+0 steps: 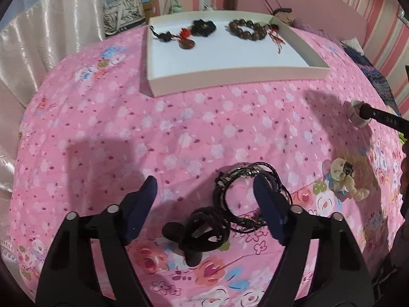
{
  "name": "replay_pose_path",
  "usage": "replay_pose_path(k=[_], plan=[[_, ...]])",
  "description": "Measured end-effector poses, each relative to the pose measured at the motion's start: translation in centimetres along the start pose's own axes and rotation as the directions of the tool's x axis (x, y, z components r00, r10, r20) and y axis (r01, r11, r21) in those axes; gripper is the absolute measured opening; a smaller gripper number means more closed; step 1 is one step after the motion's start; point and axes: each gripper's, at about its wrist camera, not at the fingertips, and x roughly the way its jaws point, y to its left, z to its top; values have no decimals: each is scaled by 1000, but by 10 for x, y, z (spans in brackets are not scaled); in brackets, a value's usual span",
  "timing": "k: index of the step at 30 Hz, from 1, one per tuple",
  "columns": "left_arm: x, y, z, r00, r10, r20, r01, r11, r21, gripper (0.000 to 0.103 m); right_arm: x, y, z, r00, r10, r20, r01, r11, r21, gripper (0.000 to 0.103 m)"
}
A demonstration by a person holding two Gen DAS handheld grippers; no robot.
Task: Organize jewelry
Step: 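Move left tool to black braided bracelet while right tool approaches white-strap watch, then close left tool on braided leather bracelet while right tool grips watch case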
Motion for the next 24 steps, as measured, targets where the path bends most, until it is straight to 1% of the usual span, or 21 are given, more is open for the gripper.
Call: replay_pose_path(k=[2, 4, 5, 6, 10, 13, 16, 18, 19, 21, 23, 24], plan=[[5, -2, 0, 1000, 1, -10, -1, 1000, 6, 73, 5, 2, 1, 1000, -6, -4, 6, 1000, -5, 62], [12, -3, 1, 1000, 3, -27, -3, 1000, 5, 68, 8, 3, 2, 1000, -5, -10, 5, 1000, -11, 62], [15, -2, 2, 999, -1, -35, 1, 1000, 3, 62, 10, 3, 2, 1000, -5, -13, 4, 1000, -13, 62], [19, -2, 2, 999, -12, -50, 12, 1000, -1, 59, 11, 4, 2, 1000, -5, -15, 5, 1000, -16, 62], [31, -3, 2, 997, -20, -78, 20, 1000, -2, 58, 18, 7, 3, 1000, -7, -24, 6, 1000, -24, 61], [33, -5, 2, 997, -11, -76, 11, 1000, 2, 56, 22, 6, 4, 999, 2, -35, -3, 1000, -22, 53], [35, -7, 5, 997, -7, -74, 8, 1000, 9, 48, 26, 6, 4, 999, 12, -43, -13, 1000, -21, 43], [36, -8, 7, 997, 2, -73, -1, 1000, 16, 38, 28, 7, 4, 999, 14, -46, -15, 1000, -21, 38], [36, -8, 9, 997, 0, -73, 1, 1000, 18, 35, 28, 6, 4, 999, 9, -44, -10, 1000, -20, 37], [36, -8, 11, 997, -2, -73, 3, 1000, 17, 25, 29, 6, 3, 999, 5, -44, -6, 1000, -20, 34], [37, -9, 13, 997, 0, -72, 1, 1000, 15, 21, 29, 5, 4, 999, 1, -41, -2, 1000, -22, 27], [38, -9, 14, 998, 5, -69, -4, 1000, 14, 18, 29, 4, 4, 999, -1, -40, 0, 1000, -19, 25]])
